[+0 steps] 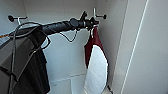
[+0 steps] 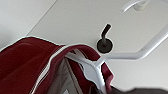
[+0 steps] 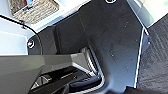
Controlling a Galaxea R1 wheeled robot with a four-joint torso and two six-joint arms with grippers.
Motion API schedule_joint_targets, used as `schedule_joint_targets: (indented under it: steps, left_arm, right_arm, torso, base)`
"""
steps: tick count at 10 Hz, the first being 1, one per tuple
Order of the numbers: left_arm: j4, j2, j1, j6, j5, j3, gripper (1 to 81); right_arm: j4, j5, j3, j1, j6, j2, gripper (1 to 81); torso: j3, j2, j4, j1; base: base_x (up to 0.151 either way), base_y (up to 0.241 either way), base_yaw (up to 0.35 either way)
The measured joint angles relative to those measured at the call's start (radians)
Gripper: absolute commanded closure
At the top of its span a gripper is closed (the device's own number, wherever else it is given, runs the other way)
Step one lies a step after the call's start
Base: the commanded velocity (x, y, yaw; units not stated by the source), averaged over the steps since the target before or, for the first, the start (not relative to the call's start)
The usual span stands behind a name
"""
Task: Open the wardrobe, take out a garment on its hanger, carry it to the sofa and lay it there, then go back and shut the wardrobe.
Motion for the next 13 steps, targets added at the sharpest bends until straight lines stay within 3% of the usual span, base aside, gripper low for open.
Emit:
schedule_joint_targets:
  steps: [2, 4, 9, 11, 13]
  left_arm:
    - [0.003, -0.048, -0.017, 0.003, 0.015, 0.037, 81.1]
    - [0.007, -0.064, -0.017, 0.008, 0.051, 0.051, 81.1]
    - [0.025, 0.044, -0.014, 0.008, 0.089, 0.101, 81.1]
    - [0.025, 0.053, -0.009, 0.015, 0.061, 0.16, 81.1]
    - [0.027, 0.023, 0.011, 0.015, -0.012, 0.283, 81.1]
  right_arm:
    - [0.0, 0.001, 0.0, -0.001, 0.0, -0.002, 1.0]
    - [0.0, 0.001, 0.0, 0.0, 0.0, -0.002, 1.0]
    - [0.0, 0.003, 0.0, 0.003, 0.0, -0.002, 1.0]
    - [0.0, 0.003, 0.0, 0.003, 0.0, -0.002, 1.0]
    - [0.0, 0.004, 0.0, 0.003, 0.0, -0.002, 1.0]
  torso:
    - [0.0, 0.0, 0.069, 0.0]
    - [0.0, 0.0, 0.115, 0.0]
    - [0.0, 0.0, 0.122, 0.0]
    - [0.0, 0.0, 0.122, 0.0]
    - [0.0, 0.0, 0.122, 0.0]
  base:
    - [0.0, 0.0, 0.0]
    - [0.0, 0.0, 0.0]
    - [0.0, 0.0, 0.0]
    - [0.0, 0.0, 0.0]
    - [0.0, 0.0, 0.0]
